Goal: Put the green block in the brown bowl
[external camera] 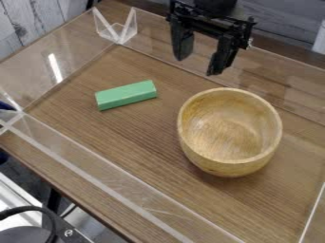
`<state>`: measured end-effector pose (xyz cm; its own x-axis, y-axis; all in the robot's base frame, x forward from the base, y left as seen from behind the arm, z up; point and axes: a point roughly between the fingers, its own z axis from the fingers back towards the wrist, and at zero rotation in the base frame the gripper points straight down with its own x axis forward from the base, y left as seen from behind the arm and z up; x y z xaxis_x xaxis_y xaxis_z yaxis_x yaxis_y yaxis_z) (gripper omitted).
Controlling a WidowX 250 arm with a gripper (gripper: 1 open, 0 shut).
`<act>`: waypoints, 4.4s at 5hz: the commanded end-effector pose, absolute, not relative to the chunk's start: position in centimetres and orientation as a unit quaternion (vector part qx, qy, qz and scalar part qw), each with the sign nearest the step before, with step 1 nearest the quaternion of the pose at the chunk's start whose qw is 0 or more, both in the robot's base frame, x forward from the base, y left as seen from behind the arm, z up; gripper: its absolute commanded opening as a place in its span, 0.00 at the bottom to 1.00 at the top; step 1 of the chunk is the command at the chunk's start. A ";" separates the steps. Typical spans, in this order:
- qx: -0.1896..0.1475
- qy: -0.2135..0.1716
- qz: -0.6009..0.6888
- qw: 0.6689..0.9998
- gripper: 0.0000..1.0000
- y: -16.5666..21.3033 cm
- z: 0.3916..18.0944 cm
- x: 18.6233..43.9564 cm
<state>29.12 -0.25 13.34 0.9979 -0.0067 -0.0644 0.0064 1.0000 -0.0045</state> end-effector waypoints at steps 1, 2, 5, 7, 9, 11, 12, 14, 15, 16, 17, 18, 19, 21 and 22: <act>0.003 0.041 -0.054 0.998 1.00 1.3 12.9 28.7; 0.007 0.051 -0.130 0.990 1.00 3.1 12.1 27.6; 0.003 0.052 -0.215 0.975 1.00 9.3 9.6 25.7; -0.003 0.058 -0.229 0.972 1.00 10.9 7.4 25.5; -0.011 0.063 -0.239 0.969 1.00 12.0 5.0 26.2; -0.017 0.063 -0.238 0.969 1.00 12.2 4.4 26.7; -0.021 0.063 -0.238 0.969 0.00 12.4 3.9 26.9; -0.030 0.067 -0.243 0.967 0.00 12.4 2.3 27.2; -0.036 0.070 -0.247 0.966 0.00 12.4 1.5 27.3; -0.042 0.072 -0.252 0.964 0.00 12.3 0.9 27.4; -0.048 0.075 -0.257 0.962 0.00 12.2 0.4 27.5; -0.053 0.077 -0.261 0.961 0.00 12.1 0.0 27.6; -0.059 0.080 -0.266 0.959 0.00 12.0 -0.2 27.7; -0.064 0.082 -0.270 0.957 0.00 11.9 -0.5 27.9; -0.064 0.081 -0.269 0.958 0.00 11.9 -0.5 28.0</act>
